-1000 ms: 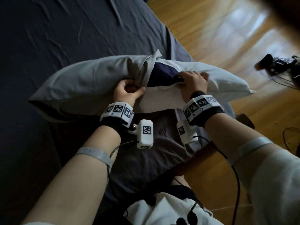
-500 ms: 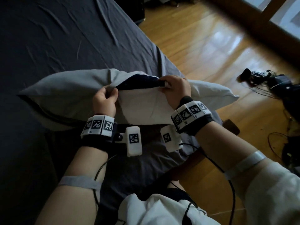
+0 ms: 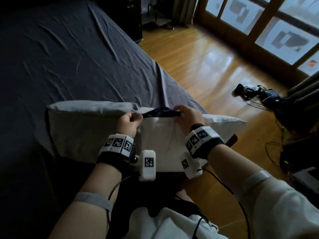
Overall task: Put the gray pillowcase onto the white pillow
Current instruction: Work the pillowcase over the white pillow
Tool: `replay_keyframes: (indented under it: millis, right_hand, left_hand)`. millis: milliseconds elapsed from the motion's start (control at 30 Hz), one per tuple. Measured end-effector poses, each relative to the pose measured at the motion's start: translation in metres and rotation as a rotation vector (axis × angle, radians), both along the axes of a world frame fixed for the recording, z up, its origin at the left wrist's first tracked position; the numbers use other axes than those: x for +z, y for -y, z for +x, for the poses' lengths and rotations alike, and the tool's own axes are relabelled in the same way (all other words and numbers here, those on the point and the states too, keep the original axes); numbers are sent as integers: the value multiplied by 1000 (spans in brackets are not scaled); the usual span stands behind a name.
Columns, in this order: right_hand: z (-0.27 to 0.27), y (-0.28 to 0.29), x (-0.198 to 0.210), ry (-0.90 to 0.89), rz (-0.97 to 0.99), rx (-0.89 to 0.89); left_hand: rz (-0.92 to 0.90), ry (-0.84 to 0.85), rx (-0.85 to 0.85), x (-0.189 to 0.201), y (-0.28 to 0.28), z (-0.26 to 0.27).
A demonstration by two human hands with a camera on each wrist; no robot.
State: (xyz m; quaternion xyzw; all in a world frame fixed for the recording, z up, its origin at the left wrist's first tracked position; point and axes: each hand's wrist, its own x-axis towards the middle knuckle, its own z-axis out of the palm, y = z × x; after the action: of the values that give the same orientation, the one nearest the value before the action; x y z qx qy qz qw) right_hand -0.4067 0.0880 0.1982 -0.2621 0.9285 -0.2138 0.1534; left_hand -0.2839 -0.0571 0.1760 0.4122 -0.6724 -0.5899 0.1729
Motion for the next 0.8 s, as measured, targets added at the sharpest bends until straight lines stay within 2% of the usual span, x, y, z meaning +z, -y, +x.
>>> replay_keyframes:
  millis: [133, 200, 267, 333, 400, 467, 533, 667, 733, 800]
  right_hand:
    - [22, -16, -19, -84, 43, 140]
    - [24, -18, -21, -77, 104, 233]
    - [17, -20, -22, -29, 132, 260]
    - [10, -17, -24, 56, 53, 187]
    - [9, -9, -26, 121, -92, 84]
    - [11, 0, -25, 137, -205, 57]
    - [7, 2, -22, 150, -273, 8]
    - [-13, -7, -19, 201, -332, -110]
    - [-18, -6, -18, 194, -314, -75]
    - [-23, -7, -15, 103, -215, -14]
  left_hand:
    - [-36, 8, 2, -12, -4, 14]
    - [-34, 6, 27, -11, -1, 15]
    - [43, -21, 95, -10, 1, 13]
    - [139, -48, 125, -10, -2, 1]
    - [198, -34, -10, -6, -23, -17]
    - [287, -66, -166, 2, -51, -34]
    - [390, -116, -165, 2, -61, -43]
    - [252, -77, 5, -6, -30, -37]
    - [200, -49, -6, -4, -20, -31]
    - [150, 29, -70, 0, -18, -23]
